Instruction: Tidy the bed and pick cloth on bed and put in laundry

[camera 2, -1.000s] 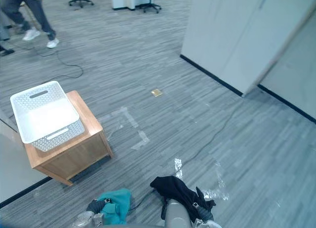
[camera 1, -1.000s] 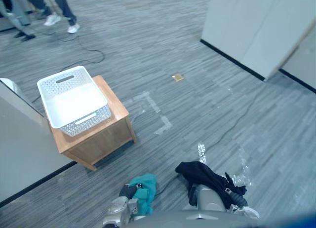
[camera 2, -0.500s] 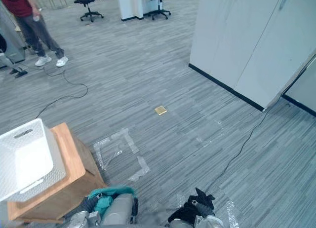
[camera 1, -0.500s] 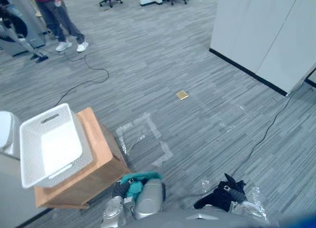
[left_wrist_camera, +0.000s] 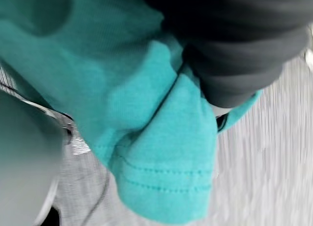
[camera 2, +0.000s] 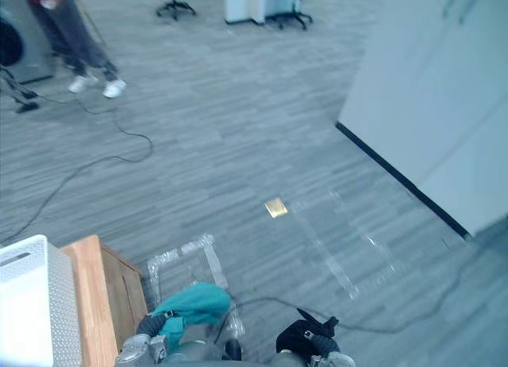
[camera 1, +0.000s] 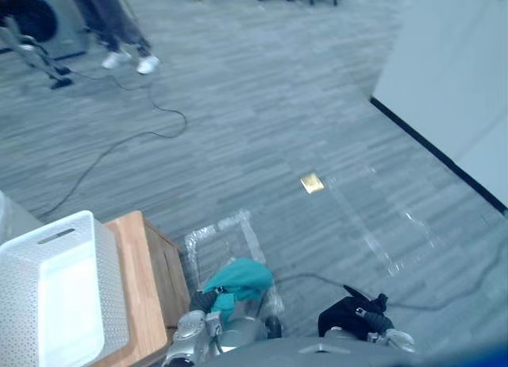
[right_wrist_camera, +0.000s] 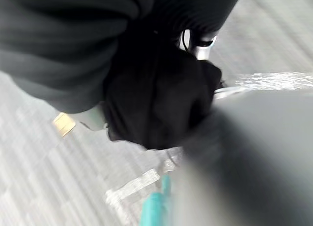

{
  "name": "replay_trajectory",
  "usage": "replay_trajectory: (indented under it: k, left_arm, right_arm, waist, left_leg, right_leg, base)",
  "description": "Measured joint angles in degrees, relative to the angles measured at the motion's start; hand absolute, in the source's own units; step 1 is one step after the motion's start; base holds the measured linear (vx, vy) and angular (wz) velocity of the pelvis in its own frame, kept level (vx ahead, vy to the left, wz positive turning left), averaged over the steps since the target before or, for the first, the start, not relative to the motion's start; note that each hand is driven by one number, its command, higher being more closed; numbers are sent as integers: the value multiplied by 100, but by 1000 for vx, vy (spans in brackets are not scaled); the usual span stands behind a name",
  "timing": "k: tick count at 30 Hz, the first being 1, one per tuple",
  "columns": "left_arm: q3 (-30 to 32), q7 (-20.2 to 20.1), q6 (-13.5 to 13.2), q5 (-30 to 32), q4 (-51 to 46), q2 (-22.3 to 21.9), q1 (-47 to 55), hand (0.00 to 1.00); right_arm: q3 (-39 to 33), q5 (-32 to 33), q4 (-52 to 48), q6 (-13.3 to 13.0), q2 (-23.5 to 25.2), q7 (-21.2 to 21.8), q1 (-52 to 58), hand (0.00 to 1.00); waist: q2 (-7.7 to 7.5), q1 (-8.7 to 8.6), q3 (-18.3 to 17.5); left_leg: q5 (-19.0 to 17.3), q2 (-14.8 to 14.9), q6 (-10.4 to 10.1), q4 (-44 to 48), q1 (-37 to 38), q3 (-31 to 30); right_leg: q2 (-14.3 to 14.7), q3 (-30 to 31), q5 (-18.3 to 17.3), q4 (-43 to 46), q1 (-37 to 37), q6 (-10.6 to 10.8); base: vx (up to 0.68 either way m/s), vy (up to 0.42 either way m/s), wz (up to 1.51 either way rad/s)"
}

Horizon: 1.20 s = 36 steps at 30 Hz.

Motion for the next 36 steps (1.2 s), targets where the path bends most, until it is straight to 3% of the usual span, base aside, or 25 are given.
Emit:
replay_trajectory:
  k: [2, 4, 6, 7, 8, 9, 12, 13, 14, 16, 17, 19, 20, 21, 22, 23, 24, 25, 26, 29, 31, 33, 34, 36]
  left_arm:
    - [-132, 106, 57, -159, -38, -7, -67, 100]
    - [-119, 149, 139, -132, -27, -37, -102, 100]
    - [49, 232, 213, -75, -29, -54, -65, 100]
    - [182, 241, 250, -74, -30, -52, -25, 100]
    - [423, 332, 306, -82, -32, -28, 71, 100]
    - [543, 411, 344, -86, -46, -144, 180, 100]
    - [811, 503, 341, -102, -57, -280, 250, 100]
    - [1077, 573, 316, -105, -107, -329, 246, 100]
    - [1170, 595, 284, -105, -144, -354, 247, 100]
    - [1372, 611, 223, -82, -427, -420, 307, 100]
    - [1406, 610, 194, -69, -529, -409, 395, 100]
    - [1390, 633, 128, -78, -520, -401, 524, 100]
    - [1359, 675, 121, -81, -485, -398, 610, 100]
    - [1315, 687, 121, -79, -476, -386, 648, 100]
    - [1229, 690, 120, -81, -426, -375, 745, 100]
    - [1212, 690, 109, -79, -299, -327, 765, 100]
    - [1221, 686, 101, -78, -232, -314, 739, 100]
    - [1215, 692, 87, -73, -195, -225, 795, 100]
    - [1232, 690, 69, -76, -161, -194, 849, 100]
    - [1204, 684, -6, -73, -21, -126, 863, 100]
    - [1160, 686, -33, -65, -11, -103, 865, 100]
    - [855, 684, -47, 88, 11, 19, 890, 100]
    - [767, 680, -47, 151, 11, 67, 885, 100]
    - [555, 699, -44, 320, 10, 210, 854, 100]
  right_arm:
    - [1, 5, -173, -71, 23, -20, 123, 100]
    - [21, 20, -170, -42, 29, -19, 216, 100]
    - [129, 20, -145, -20, 160, -5, 413, 100]
    - [193, 20, -143, -17, 199, -14, 432, 100]
    - [289, 14, -123, -10, 183, -4, 423, 100]
    - [322, 15, -117, -7, 92, -6, 354, 100]
    - [593, 15, -116, 57, -65, 2, 276, 100]
    - [723, 9, -130, 96, -89, 22, 190, 100]
    - [740, 6, -158, 113, -91, 37, 178, 100]
    - [939, 30, -282, 161, -172, 65, 120, 100]
    - [1047, 39, -274, 174, -229, 116, 116, 100]
    - [1078, 40, -281, 185, -271, 221, 53, 100]
    - [1067, 28, -271, 187, -282, 269, -25, 100]
    - [1044, 24, -257, 186, -284, 284, -45, 100]
    - [926, 22, -154, 164, -295, 331, -71, 100]
    - [811, 18, -23, 158, -307, 341, -101, 100]
    - [756, 19, 66, 157, -274, 341, -135, 100]
    - [688, 17, 191, 138, -181, 370, -152, 100]
    - [671, 18, 196, 81, -97, 375, -202, 100]
    - [670, 21, 265, 42, -39, 417, -302, 100]
    - [679, 21, 290, 46, -29, 437, -336, 100]
    - [702, 36, 286, 32, 11, 466, -334, 100]
    - [711, 52, 286, 16, 24, 463, -335, 100]
    - [863, 133, 260, -113, 38, 418, -374, 100]
  waist:
    - [-16, -8, -44]
    - [-25, -77, -66]
    - [-156, -38, -70]
    - [-237, -21, -108]
    - [-293, 22, -167]
    - [-157, 40, -195]
    - [-60, 45, -222]
    - [-58, 88, -186]
    - [-50, 100, -106]
    - [-30, 161, 161]
    - [10, 287, 155]
    - [60, 340, 158]
    - [97, 332, 138]
    - [108, 317, 137]
    - [176, 269, 94]
    - [165, 244, 69]
    - [95, 247, 71]
    - [-88, 317, 20]
    - [-172, 352, -7]
    - [-237, 383, -48]
    - [-194, 408, -70]
    - [-200, 392, -100]
    - [-215, 391, -98]
    - [-274, 326, -73]
  left_leg:
    - [-45, -3, -38, -148, 237, -803]
    - [-199, 113, -85, -110, 309, -1578]
    - [-572, 151, -320, 207, 368, -2480]
    - [-734, 120, -379, 368, 366, -2635]
    - [-1049, 188, -527, 694, 386, -2732]
    - [-1102, 441, -663, 829, 377, -2315]
    - [-932, 792, -974, 1073, 311, -1644]
    - [-751, 886, -1282, 2017, -178, -1220]
    - [-603, 973, -1439, 2639, -440, -966]
    - [-609, 1573, -1481, 4253, -1208, 157]
    - [-610, 1878, -1487, 4467, -1449, 812]
    - [-630, 2191, -1433, 4003, -1545, 1864]
    - [-590, 2249, -1373, 3279, -1483, 2505]
    - [-493, 2222, -1271, 2816, -1412, 2804]
    - [-88, 2119, -958, 1871, -1299, 3304]
    - [-143, 1940, -487, 1480, -1193, 3489]
    - [-88, 1809, -485, 1349, -1166, 3491]
    - [35, 1495, -432, 974, -1125, 3483]
    - [92, 1276, -403, 751, -1115, 3357]
    - [150, 774, -316, 277, -1044, 2978]
    - [165, 527, -316, -44, -886, 2693]
    - [231, 265, -350, -470, -508, 2304]
    - [256, 201, -316, -540, -413, 2160]
    - [267, 162, -310, -700, -105, 1635]
  right_leg:
    - [80, 238, -279, -846, -688, 37]
    - [320, 773, -202, -2359, -934, 86]
    - [492, 1981, 293, -4072, -852, 285]
    - [479, 2165, 416, -4322, -804, 318]
    - [459, 2141, 1031, -4222, -666, 633]
    - [477, 1702, 759, -3844, -638, 339]
    - [415, 968, 350, -3623, -292, -9]
    - [384, 527, 257, -3887, 141, -91]
    - [393, 293, 247, -4091, 421, -102]
    - [521, -359, 177, -4548, 1288, -194]
    - [543, -608, 140, -4743, 1587, -144]
    - [536, -898, 156, -4960, 1893, -25]
    - [525, -1045, 171, -5081, 1977, 52]
    - [519, -1132, 177, -5128, 2009, 94]
    - [539, -1337, 132, -5146, 2039, 201]
    - [508, -1451, 85, -5126, 2057, 290]
    - [415, -1532, 66, -5119, 2073, 334]
    - [303, -1650, 90, -5150, 2079, 371]
    - [211, -1776, 101, -5202, 2108, 391]
    - [-25, -1853, 88, -5097, 2179, 411]
    - [-219, -1842, 88, -4644, 2152, 411]
    - [-747, -1533, 185, -2918, 1695, 348]
    - [-866, -1299, 307, -2365, 1499, 221]
    - [-815, -567, -19, -961, 786, 371]
  base:
    - [-404, 110, 186]
    - [-379, 78, 219]
    - [-233, -29, 211]
    - [57, -192, 167]
    - [324, -225, 147]
    - [430, -218, 145]
    - [402, -148, 142]
    - [216, -76, 149]
    - [119, -18, 176]
    - [-63, 21, 154]
    - [-17, -84, 113]
    - [108, -94, 72]
    - [133, 10, 65]
    - [99, 88, 79]
    - [89, 149, 95]
    - [133, 167, 93]
    - [175, 140, 68]
    - [208, 98, 49]
    - [200, 109, 69]
    - [181, 141, 74]
    - [160, 214, 78]
    - [142, 222, 93]
    - [110, 157, 97]
    - [23, 101, 109]
